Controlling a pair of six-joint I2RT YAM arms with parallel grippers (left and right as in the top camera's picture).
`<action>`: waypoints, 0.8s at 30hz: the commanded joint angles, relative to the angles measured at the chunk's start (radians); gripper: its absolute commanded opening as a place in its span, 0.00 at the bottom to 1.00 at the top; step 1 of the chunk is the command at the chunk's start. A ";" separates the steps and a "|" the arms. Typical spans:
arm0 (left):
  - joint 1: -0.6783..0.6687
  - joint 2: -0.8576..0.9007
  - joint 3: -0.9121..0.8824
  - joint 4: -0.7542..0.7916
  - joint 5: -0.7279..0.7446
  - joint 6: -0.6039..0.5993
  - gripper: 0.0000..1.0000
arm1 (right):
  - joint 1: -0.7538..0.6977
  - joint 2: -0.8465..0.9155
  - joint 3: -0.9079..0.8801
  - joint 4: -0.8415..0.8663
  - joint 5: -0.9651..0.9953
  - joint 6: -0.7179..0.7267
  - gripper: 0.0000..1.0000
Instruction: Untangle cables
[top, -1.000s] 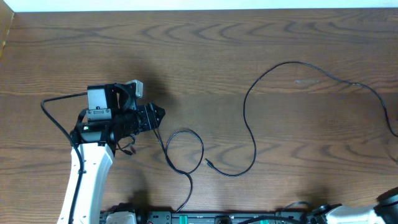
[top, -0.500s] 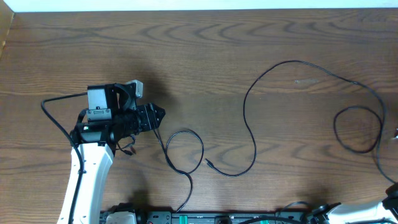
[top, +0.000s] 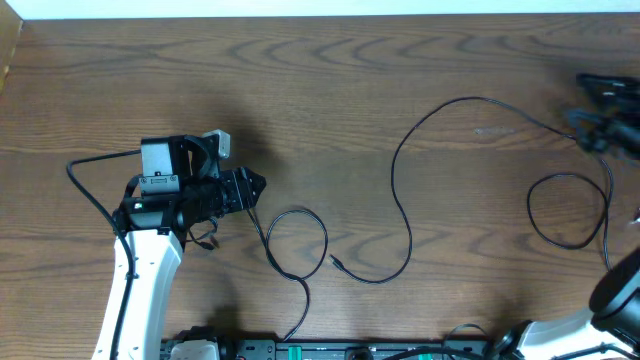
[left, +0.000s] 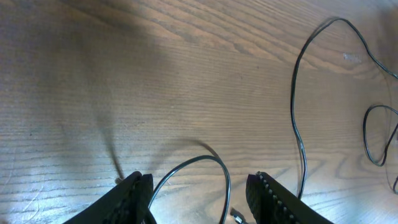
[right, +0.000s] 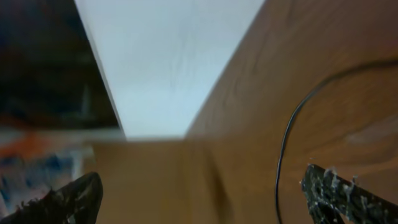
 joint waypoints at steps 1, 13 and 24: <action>-0.003 0.004 -0.004 -0.003 0.006 0.018 0.54 | 0.129 -0.023 0.009 -0.046 -0.022 -0.184 0.99; -0.003 0.004 -0.004 -0.001 0.005 0.040 0.54 | 0.632 -0.023 0.009 -0.619 0.832 -0.454 0.99; -0.003 0.004 -0.004 -0.007 0.005 0.040 0.54 | 0.988 -0.022 0.001 -0.782 1.172 -0.492 0.99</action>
